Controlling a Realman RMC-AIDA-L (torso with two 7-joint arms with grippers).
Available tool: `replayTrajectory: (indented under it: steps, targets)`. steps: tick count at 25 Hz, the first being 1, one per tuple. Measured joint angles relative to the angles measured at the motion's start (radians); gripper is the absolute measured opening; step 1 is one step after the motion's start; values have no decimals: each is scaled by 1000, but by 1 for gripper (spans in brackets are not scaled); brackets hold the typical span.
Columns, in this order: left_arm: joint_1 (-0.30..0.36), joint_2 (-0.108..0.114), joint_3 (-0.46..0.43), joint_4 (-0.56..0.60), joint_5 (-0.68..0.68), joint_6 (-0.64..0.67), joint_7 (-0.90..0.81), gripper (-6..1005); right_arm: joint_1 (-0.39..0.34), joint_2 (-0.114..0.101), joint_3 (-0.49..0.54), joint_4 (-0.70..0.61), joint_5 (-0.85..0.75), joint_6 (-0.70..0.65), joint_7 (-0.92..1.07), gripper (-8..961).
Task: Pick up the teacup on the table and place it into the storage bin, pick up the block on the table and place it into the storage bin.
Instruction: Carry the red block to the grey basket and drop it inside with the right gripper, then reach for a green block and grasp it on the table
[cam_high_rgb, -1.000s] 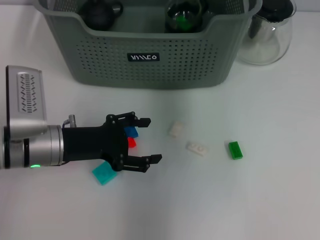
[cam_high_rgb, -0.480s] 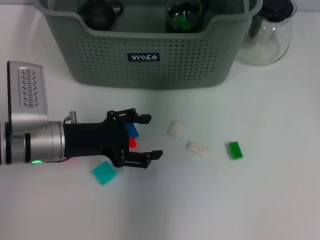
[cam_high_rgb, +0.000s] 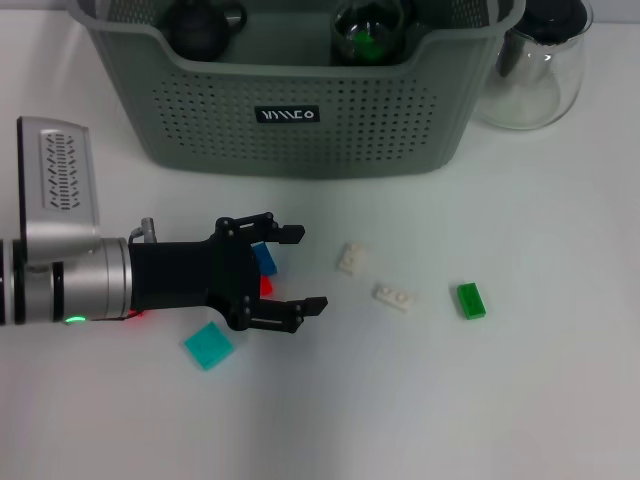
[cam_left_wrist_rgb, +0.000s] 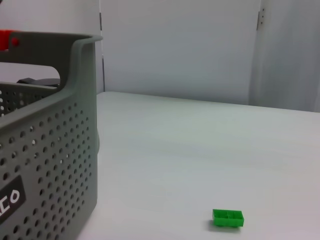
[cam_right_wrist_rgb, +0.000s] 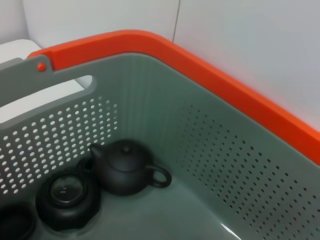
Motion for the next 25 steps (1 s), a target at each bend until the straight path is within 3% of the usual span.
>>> replayTrajectory:
  steps: [4,9,13,18,22,25]
  targets:
    - [0,0,0,0,0,0,0,887,-7,0,-1,-10,-2,9,2,130]
    - [2,0,0,0,0,0,0,888,-11,1,-11,-17,-4,9,3,349]
    - [4,0,0,0,0,0,0,888,-41,4,-11,-104,4,-26,10,495]
    - [8,0,-1,0,0,5,0,888,-167,13,-3,-387,116,-169,-1,625]
    - [9,0,-1,0,0,9,0,888,-295,-9,3,-607,317,-357,-49,701]
    - [9,0,-1,0,0,9,0,887,-378,-31,28,-686,467,-499,-97,758]
